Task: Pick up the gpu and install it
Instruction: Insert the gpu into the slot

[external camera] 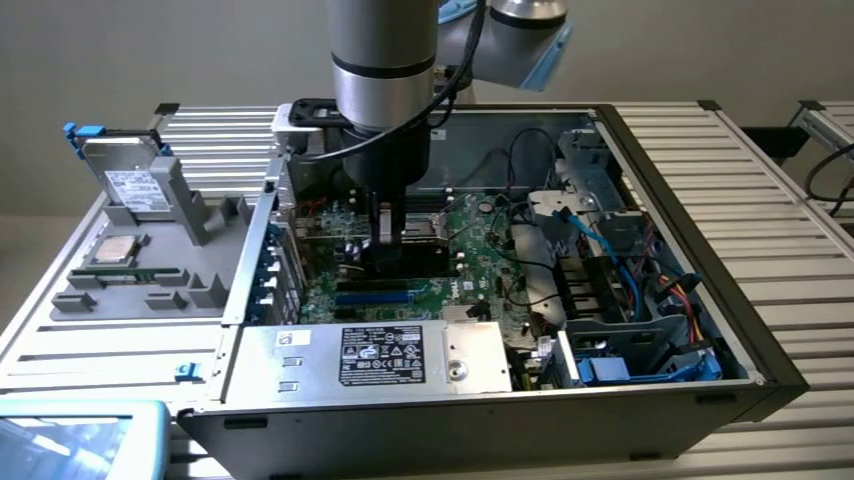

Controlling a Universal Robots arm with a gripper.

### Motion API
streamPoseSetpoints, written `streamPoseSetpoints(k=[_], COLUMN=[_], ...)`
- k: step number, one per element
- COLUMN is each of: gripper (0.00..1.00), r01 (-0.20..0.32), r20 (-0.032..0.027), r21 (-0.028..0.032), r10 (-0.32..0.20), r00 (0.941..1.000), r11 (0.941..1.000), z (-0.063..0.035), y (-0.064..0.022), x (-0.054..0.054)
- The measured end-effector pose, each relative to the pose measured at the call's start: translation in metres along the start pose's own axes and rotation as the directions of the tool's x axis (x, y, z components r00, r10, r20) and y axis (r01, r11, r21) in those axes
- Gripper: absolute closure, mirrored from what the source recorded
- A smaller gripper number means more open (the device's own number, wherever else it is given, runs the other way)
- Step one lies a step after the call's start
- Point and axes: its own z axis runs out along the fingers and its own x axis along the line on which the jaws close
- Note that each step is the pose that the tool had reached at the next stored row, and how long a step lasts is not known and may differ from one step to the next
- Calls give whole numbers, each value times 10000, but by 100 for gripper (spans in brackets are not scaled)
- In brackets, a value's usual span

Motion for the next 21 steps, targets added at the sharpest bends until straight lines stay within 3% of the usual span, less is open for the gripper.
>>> streamPoseSetpoints(k=[3,6,14,21], gripper=[72,72,72,72], r01=[18,34,64,82], r20=[118,191,262,315], r21=[-17,-35,-75,-146], r10=[-17,-33,-62,-78], r00=[9999,9998,9996,9995], r11=[10000,10000,10000,9999], z=[33,74,198,221], y=[4,15,45,82], x=[13,28,38,42])
